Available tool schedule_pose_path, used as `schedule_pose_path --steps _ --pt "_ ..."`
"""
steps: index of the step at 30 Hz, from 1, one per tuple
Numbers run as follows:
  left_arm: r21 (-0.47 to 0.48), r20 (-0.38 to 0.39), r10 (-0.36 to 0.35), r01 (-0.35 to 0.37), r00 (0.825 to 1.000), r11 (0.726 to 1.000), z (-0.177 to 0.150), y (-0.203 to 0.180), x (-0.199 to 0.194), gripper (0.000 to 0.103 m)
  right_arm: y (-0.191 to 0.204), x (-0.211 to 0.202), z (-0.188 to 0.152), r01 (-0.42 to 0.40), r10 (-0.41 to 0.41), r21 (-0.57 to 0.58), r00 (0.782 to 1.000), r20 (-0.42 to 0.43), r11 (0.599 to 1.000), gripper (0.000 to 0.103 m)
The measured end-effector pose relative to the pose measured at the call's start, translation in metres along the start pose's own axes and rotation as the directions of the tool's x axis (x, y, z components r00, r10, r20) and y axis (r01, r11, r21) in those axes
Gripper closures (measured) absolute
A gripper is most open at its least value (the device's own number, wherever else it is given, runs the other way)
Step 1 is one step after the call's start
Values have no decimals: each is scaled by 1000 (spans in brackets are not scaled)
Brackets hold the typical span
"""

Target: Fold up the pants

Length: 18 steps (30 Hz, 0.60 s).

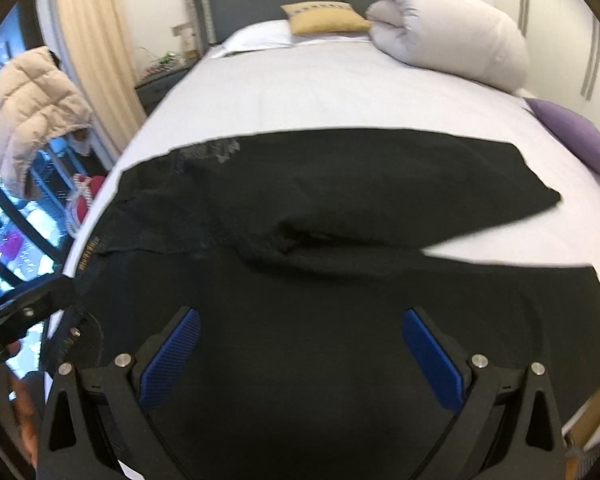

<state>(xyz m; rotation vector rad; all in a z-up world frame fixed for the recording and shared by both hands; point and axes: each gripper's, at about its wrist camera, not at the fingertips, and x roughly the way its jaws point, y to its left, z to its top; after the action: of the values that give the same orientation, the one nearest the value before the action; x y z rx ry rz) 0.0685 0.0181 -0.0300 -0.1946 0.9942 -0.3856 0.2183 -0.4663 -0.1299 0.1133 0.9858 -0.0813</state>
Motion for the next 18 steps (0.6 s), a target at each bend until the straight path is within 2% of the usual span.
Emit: schedule_pose_path --steps 2,5,7,8,10,13,15,18 --pt "41 22 45 -46 999 998 17 2 5 0 -4 2 12 -49 49 -8 999 5 999 0" --pt "104 -4 99 -98 995 990 53 8 18 0 -9 5 30 -123 123 -37 992 11 992 3" --pt "149 -2 129 -127 992 981 86 15 26 0 -8 10 41 -161 162 -81 987 1 984 13" --pt "181 12 165 -164 986 970 106 18 32 0 -7 15 46 -178 178 -110 984 -12 978 15" --pt "250 18 183 -182 983 951 137 19 44 0 -5 23 54 -209 207 -149 978 -29 966 16" --pt "370 -25 227 -203 973 907 177 30 76 0 -4 34 67 -255 251 -196 967 -49 947 16" --pt "488 -86 242 -171 966 856 197 35 109 0 -4 41 74 -282 276 -223 959 -58 933 16" --pt "578 -169 256 -115 952 808 214 49 144 0 -4 51 84 -310 302 -261 951 -71 914 16"
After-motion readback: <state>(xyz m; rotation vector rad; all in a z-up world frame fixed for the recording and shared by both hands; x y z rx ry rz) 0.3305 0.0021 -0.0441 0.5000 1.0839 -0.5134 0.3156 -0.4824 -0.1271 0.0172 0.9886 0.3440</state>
